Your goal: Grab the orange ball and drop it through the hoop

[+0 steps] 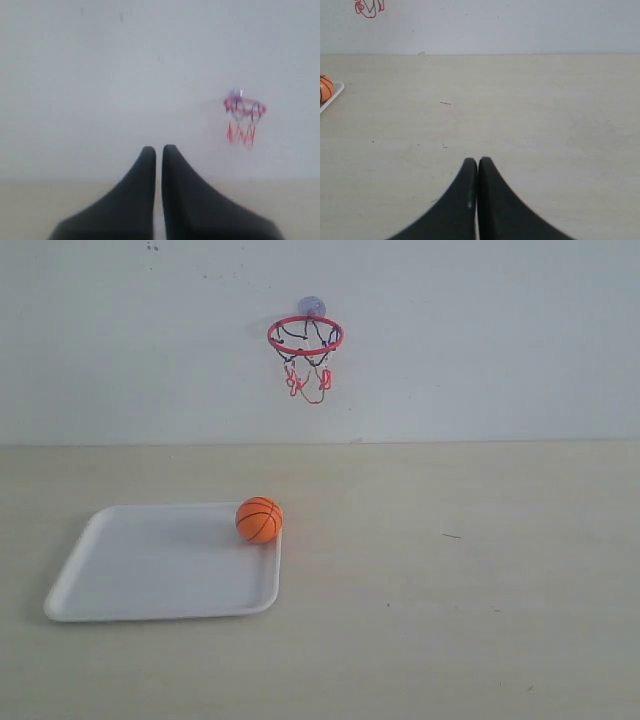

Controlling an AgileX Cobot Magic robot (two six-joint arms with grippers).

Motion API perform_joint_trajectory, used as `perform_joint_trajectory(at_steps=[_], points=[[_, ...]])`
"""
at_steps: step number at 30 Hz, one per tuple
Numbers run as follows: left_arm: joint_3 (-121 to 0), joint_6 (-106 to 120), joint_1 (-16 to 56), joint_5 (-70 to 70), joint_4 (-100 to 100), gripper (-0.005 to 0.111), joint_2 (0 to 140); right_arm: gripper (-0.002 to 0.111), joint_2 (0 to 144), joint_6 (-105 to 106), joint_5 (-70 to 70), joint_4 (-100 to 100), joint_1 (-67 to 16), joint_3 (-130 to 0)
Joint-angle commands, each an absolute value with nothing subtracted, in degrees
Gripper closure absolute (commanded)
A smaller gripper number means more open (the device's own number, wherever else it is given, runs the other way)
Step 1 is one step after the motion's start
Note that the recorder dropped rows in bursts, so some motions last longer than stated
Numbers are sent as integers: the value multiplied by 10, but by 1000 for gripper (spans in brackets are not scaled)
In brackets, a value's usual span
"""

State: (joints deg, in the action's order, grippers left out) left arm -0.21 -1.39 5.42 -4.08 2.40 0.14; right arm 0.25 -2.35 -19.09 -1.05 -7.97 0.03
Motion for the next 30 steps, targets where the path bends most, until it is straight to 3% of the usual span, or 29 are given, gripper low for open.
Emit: perform_joint_trajectory(at_steps=[1,7,13,19,27,30], points=[[0,-15,52,-240,20,103,0,109,0,-25,-189,-10,-80,0],[-120,64,52,-252,24,103,76,109,0,-25,-189,-10,-80,0],[-344,61,52,77,53,103,431,109,0,-25,-189,-10,-80,0],[-365,7,52,-49,53,103,640,109,0,-25,-189,-10,-80,0],[-368,-137,52,-135,53,103,708,109,0,-25,-189,-10,-80,0],[-400,-201,73,-107,0,103,737,109,0,-25,-189,-10,-80,0]])
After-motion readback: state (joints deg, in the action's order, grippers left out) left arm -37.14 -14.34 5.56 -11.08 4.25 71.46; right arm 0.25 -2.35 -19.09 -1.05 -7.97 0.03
